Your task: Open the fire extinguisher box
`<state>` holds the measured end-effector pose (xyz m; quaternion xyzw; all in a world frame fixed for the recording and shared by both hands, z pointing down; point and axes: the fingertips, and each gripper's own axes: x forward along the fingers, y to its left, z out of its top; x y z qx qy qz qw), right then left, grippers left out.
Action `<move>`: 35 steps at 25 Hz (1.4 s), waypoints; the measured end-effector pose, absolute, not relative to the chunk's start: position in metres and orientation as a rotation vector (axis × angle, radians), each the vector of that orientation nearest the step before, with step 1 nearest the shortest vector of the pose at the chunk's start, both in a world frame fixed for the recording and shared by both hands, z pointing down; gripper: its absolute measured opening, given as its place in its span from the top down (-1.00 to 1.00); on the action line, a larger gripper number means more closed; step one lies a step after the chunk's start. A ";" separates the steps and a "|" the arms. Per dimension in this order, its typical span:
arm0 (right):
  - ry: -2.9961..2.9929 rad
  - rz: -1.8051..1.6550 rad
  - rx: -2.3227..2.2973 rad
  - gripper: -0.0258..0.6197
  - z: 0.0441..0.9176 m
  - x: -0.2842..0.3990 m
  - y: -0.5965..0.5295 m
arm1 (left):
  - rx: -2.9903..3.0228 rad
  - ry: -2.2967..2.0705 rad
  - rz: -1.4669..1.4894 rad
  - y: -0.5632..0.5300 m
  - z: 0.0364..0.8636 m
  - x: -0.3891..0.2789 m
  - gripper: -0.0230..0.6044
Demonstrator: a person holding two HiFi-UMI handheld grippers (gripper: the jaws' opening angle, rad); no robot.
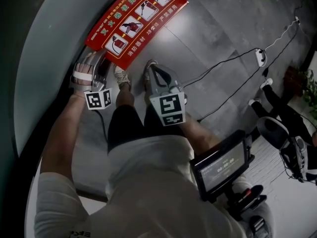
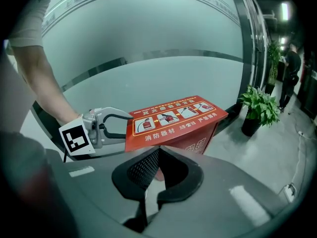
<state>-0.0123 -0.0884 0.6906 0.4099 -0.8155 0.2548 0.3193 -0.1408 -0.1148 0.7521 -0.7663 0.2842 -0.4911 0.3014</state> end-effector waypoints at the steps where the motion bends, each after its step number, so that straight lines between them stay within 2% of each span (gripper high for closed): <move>1: -2.142 0.669 1.080 0.88 0.691 -0.011 -0.089 | -2.039 0.748 -1.306 -0.115 0.753 -0.141 0.09; 7: -2.135 0.672 1.093 0.88 0.690 -0.008 -0.087 | -2.061 0.715 -1.306 -0.108 0.752 -0.140 0.38; 35: -2.157 0.572 1.080 0.88 0.666 -0.010 -0.092 | -2.325 0.913 -1.204 -0.103 0.715 -0.142 0.60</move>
